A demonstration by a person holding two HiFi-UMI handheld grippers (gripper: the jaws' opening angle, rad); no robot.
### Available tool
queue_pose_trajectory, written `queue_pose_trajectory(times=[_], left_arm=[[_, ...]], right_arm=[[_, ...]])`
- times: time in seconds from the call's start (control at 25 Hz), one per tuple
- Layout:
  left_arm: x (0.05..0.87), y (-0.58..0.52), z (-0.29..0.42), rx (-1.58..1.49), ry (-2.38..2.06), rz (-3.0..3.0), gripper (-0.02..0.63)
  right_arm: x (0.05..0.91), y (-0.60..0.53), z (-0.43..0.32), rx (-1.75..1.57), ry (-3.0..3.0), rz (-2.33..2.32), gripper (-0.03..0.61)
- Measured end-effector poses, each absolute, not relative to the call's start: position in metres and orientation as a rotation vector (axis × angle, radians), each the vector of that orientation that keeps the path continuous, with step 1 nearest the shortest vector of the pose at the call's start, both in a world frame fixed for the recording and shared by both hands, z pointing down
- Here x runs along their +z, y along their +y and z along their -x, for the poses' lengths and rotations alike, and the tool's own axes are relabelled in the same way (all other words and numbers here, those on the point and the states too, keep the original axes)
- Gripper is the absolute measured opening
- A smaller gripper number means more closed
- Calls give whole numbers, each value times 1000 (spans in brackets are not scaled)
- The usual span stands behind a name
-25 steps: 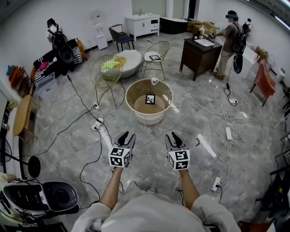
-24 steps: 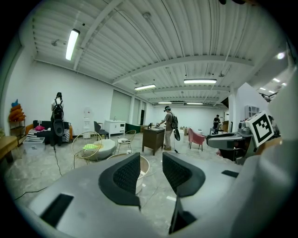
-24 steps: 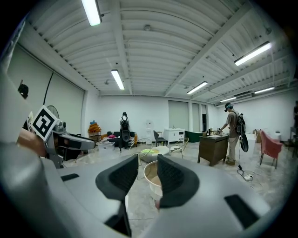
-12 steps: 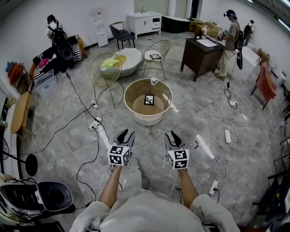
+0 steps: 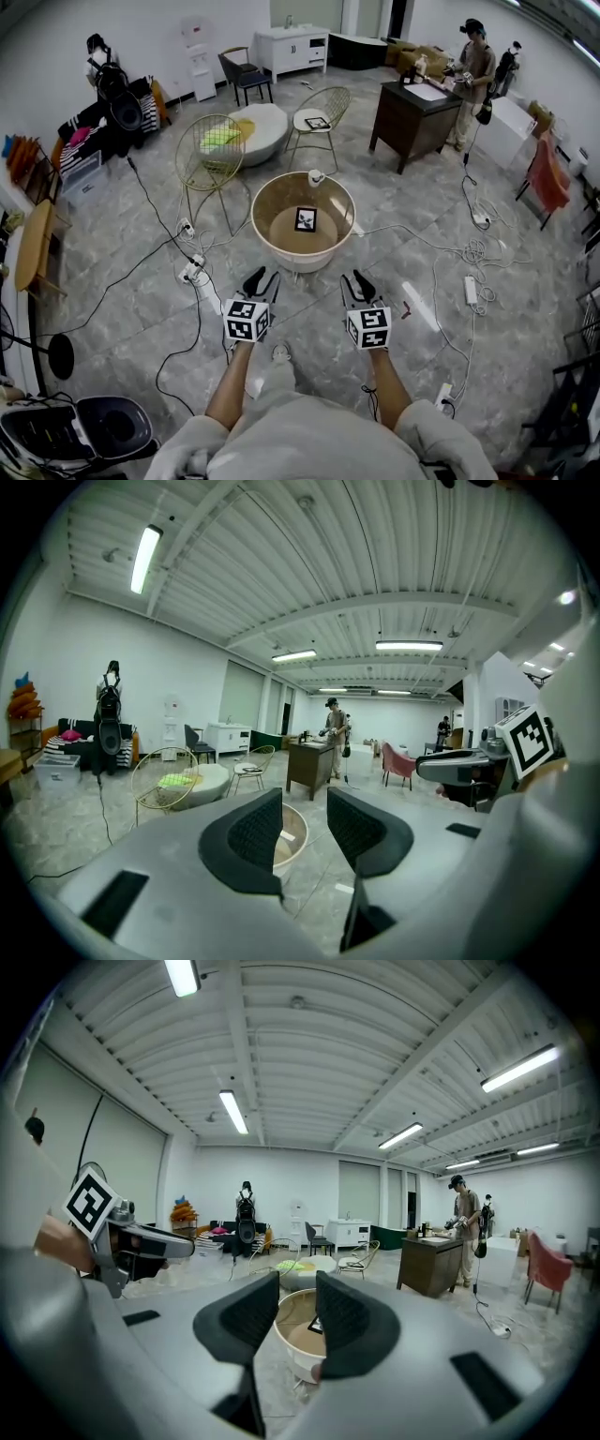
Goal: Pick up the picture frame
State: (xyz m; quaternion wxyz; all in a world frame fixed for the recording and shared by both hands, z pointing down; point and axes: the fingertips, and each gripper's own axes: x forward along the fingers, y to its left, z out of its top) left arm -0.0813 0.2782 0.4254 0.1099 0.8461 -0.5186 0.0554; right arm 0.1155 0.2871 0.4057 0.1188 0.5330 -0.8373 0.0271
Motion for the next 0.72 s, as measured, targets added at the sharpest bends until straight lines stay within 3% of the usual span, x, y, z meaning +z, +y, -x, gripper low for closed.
queue_pose_trajectory(times=[0.72], left_arm=[[417, 109, 143, 175, -1436, -2539, 143]], right_arm=[[396, 129, -59, 100, -2377, -1653, 123]])
